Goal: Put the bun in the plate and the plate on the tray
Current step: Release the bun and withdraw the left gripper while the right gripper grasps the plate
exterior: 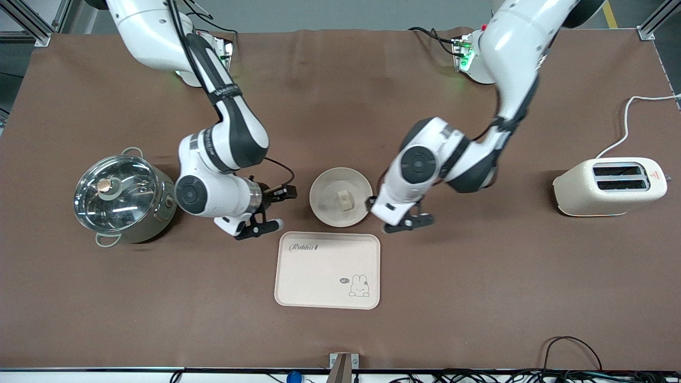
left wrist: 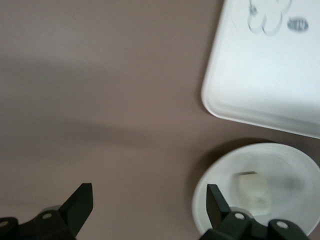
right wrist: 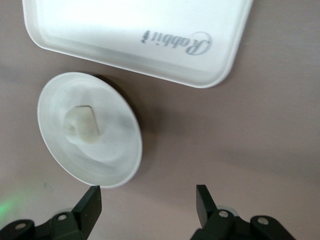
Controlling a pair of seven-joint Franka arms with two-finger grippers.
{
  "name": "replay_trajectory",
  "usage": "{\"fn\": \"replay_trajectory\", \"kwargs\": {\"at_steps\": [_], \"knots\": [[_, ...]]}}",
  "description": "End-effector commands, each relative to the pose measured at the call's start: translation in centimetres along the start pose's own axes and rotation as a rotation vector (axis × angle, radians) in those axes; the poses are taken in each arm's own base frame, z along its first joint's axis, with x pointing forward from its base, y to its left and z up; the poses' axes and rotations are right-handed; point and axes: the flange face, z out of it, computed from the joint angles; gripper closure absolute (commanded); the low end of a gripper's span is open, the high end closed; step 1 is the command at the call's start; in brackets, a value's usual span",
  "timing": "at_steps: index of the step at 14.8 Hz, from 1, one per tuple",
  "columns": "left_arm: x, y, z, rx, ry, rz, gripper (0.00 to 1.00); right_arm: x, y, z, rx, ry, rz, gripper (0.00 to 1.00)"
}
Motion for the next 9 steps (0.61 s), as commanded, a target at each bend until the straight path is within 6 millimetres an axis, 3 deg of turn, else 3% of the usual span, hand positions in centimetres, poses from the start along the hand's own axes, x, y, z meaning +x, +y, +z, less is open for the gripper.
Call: {"fn": "replay_trajectory", "kwargs": {"at_steps": [1, 5, 9], "knots": [[2.3, -7.5, -7.4, 0.015, 0.067, 0.070, 0.00, 0.2, -2.0, 2.6, 0.024, 0.025, 0.012, 0.20], [2.6, -16.6, -16.6, 0.056, 0.094, 0.141, 0.00, 0.6, -2.7, 6.8, -0.001, 0.046, 0.002, 0.25], [-0.8, -22.2, -23.4, 0.051, 0.052, 0.141, 0.00, 1.0, -2.4, 10.6, -0.030, 0.055, -0.005, 0.26]]}}
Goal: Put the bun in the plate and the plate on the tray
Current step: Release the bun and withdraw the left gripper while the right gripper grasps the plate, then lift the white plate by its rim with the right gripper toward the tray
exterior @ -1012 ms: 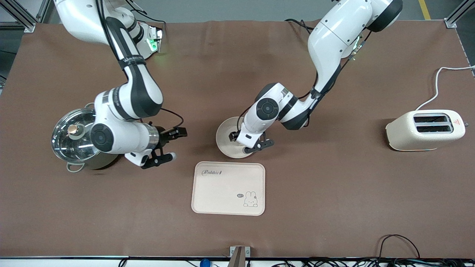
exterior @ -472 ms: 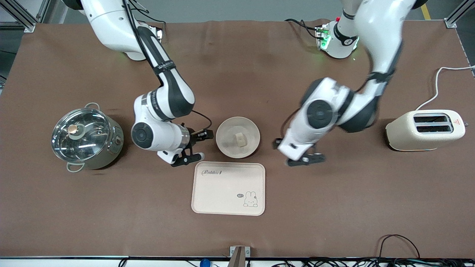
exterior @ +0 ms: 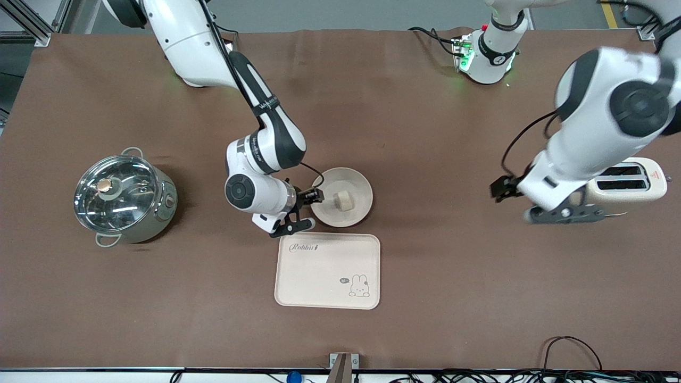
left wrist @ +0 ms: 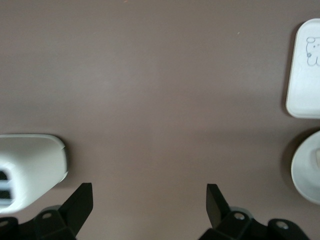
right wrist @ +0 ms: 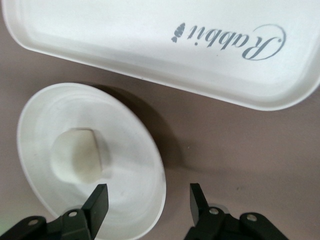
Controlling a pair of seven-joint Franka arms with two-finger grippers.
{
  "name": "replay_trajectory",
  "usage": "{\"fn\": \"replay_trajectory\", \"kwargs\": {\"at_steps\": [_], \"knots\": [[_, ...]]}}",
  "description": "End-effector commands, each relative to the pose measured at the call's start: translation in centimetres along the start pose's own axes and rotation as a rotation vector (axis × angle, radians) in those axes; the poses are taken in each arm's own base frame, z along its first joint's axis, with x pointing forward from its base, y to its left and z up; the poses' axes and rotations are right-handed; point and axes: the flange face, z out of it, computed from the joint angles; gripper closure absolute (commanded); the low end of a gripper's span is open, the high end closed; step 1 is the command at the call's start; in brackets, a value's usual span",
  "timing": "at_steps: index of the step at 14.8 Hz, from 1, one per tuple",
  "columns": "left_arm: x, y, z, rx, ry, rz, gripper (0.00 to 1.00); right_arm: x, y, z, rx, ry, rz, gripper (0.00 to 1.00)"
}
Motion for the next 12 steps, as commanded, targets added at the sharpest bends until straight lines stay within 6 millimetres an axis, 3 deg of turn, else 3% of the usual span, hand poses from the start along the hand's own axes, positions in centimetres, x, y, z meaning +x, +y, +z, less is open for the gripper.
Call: {"fn": "replay_trajectory", "kwargs": {"at_steps": [1, 4, 7, 12], "knots": [[-3.4, -3.1, -4.4, -0.037, -0.006, -0.004, 0.00, 0.1, 0.2, 1.9, 0.001, 0.005, 0.011, 0.26], [-3.5, -6.1, -7.1, -0.053, 0.048, 0.092, 0.00, -0.3, -0.3, 2.6, -0.003, -0.006, 0.001, 0.34], [-3.1, -6.7, -9.4, -0.054, 0.098, 0.100, 0.00, -0.6, -0.3, 3.2, -0.008, -0.013, 0.000, 0.46], [-2.6, -6.9, -9.5, -0.058, 0.106, 0.079, 0.00, -0.7, -0.2, 3.5, -0.011, -0.018, 0.003, 0.66]]}}
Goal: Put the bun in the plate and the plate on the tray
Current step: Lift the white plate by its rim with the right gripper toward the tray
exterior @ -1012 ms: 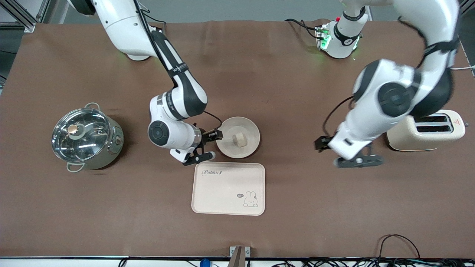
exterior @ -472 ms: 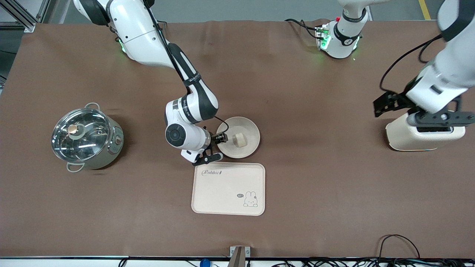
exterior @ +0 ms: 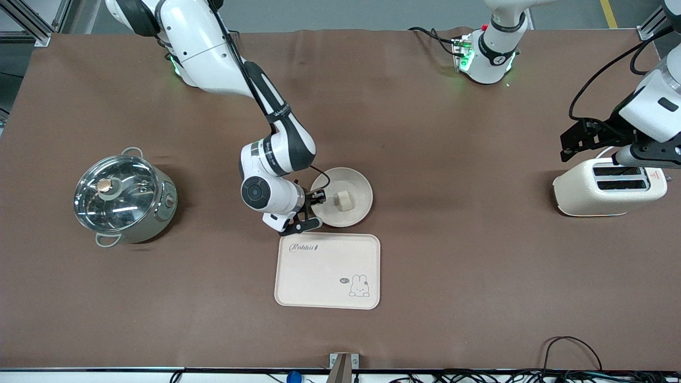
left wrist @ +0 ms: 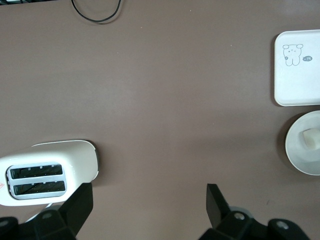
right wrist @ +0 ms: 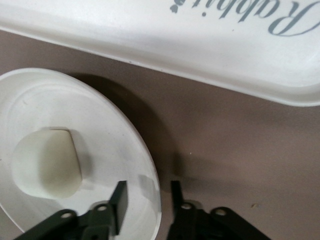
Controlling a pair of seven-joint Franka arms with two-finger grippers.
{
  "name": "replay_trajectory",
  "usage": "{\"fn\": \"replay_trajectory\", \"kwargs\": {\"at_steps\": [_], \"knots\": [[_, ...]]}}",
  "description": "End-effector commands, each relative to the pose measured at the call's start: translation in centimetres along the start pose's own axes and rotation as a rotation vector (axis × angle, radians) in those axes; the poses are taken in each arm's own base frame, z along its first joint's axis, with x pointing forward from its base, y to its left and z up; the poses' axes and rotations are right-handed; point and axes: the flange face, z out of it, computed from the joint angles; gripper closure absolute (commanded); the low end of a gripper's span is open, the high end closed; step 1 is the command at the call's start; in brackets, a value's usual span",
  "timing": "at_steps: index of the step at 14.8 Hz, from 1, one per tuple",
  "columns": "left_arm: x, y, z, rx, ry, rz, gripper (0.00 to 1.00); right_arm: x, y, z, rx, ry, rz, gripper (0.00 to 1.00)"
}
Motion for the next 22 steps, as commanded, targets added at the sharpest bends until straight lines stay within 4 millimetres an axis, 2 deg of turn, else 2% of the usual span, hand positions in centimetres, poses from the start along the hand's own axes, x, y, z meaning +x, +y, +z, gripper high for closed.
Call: {"fn": "replay_trajectory", "kwargs": {"at_steps": [1, 3, 5, 6, 8, 10, 12, 16, 18, 20, 22], "knots": [[0.7, 0.3, -0.5, -0.028, 0.011, 0.002, 0.00, -0.3, 0.1, 0.3, 0.011, 0.000, 0.012, 0.70], [-0.3, 2.0, -1.5, -0.007, -0.001, 0.032, 0.00, -0.3, 0.3, 0.4, 0.011, -0.004, 0.018, 0.80], [-0.6, 1.8, -1.6, 0.003, -0.020, 0.032, 0.00, -0.2, 0.7, 0.2, 0.013, -0.009, 0.022, 0.89], [-0.5, 0.8, -1.5, 0.012, -0.021, 0.013, 0.00, -0.2, 0.6, 0.3, 0.013, -0.009, 0.021, 0.94], [-0.3, -0.4, -1.3, 0.015, -0.023, -0.004, 0.00, -0.4, 0.2, 0.3, 0.012, -0.009, 0.014, 0.99], [0.0, -1.3, -1.2, 0.016, -0.020, -0.019, 0.00, -0.2, 0.5, 0.0, 0.015, -0.002, 0.027, 1.00], [0.2, -1.4, -1.3, 0.016, -0.011, -0.034, 0.00, -0.1, 0.7, -0.1, 0.034, -0.006, 0.045, 1.00], [0.3, -1.9, -1.1, 0.009, -0.013, -0.045, 0.00, 0.0, 0.7, -1.1, 0.170, -0.028, 0.137, 1.00], [0.4, -2.4, -0.8, 0.009, -0.016, -0.053, 0.00, 0.3, 1.6, -1.9, 0.211, -0.046, 0.171, 1.00], [0.5, -2.6, -0.7, 0.008, -0.016, -0.059, 0.00, 0.3, 1.4, -3.3, 0.239, -0.056, 0.177, 1.00], [0.5, -2.6, -0.7, 0.010, -0.016, -0.059, 0.00, 1.7, 1.5, -5.9, 0.276, -0.017, 0.209, 1.00]]}}
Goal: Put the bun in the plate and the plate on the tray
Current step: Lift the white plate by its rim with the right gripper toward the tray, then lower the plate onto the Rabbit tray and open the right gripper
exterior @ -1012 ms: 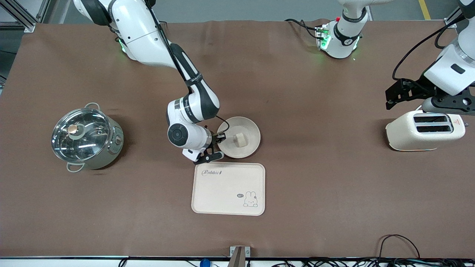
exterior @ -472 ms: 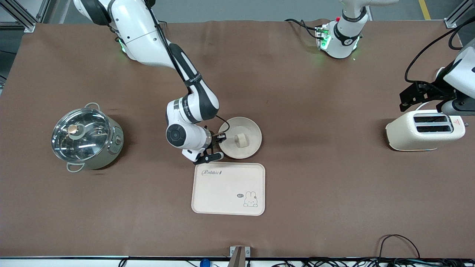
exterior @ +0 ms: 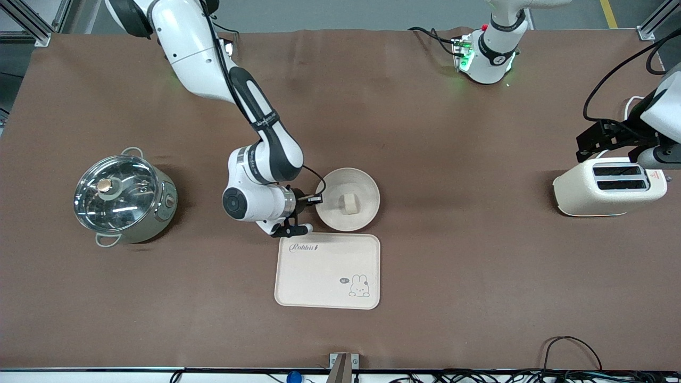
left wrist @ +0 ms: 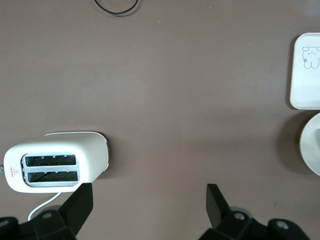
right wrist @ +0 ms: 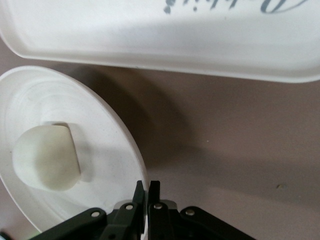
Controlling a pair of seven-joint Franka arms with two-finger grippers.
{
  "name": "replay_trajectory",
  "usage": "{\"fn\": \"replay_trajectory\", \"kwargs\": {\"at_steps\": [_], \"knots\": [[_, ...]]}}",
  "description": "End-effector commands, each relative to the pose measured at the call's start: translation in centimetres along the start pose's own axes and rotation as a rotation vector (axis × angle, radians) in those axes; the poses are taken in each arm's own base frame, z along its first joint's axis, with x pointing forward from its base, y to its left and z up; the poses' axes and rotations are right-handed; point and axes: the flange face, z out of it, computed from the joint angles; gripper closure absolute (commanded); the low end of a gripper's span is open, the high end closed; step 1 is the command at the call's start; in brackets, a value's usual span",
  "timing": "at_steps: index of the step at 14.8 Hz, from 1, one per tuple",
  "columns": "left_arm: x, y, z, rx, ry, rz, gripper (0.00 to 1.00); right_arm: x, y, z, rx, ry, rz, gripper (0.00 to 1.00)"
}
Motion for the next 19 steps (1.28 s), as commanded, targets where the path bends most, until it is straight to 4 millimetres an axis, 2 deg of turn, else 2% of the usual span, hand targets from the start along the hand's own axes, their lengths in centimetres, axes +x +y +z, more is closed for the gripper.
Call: {"fn": "replay_trajectory", "kwargs": {"at_steps": [1, 5, 7, 10, 13, 19], "knots": [[0.3, -0.1, -0.6, -0.015, 0.009, -0.003, 0.00, 1.1, -1.3, -4.6, 0.076, 0.041, 0.051, 1.00], [0.3, -0.5, -0.5, -0.016, 0.007, -0.009, 0.00, 3.7, -1.4, -8.6, 0.110, 0.125, 0.085, 1.00], [0.4, -0.5, -0.4, -0.016, 0.005, -0.009, 0.00, 5.4, 0.6, -10.1, 0.119, 0.167, 0.109, 1.00], [0.4, -0.5, -0.4, -0.016, 0.005, -0.009, 0.00, 7.3, 0.9, -10.9, 0.127, 0.227, 0.136, 1.00], [0.3, -0.5, -0.5, -0.016, 0.007, -0.009, 0.00, 9.0, 0.4, -10.3, 0.132, 0.254, 0.153, 1.00], [0.4, -0.5, -0.4, -0.016, 0.005, -0.003, 0.00, 11.2, 2.8, -6.7, 0.104, 0.311, 0.174, 1.00]]}}
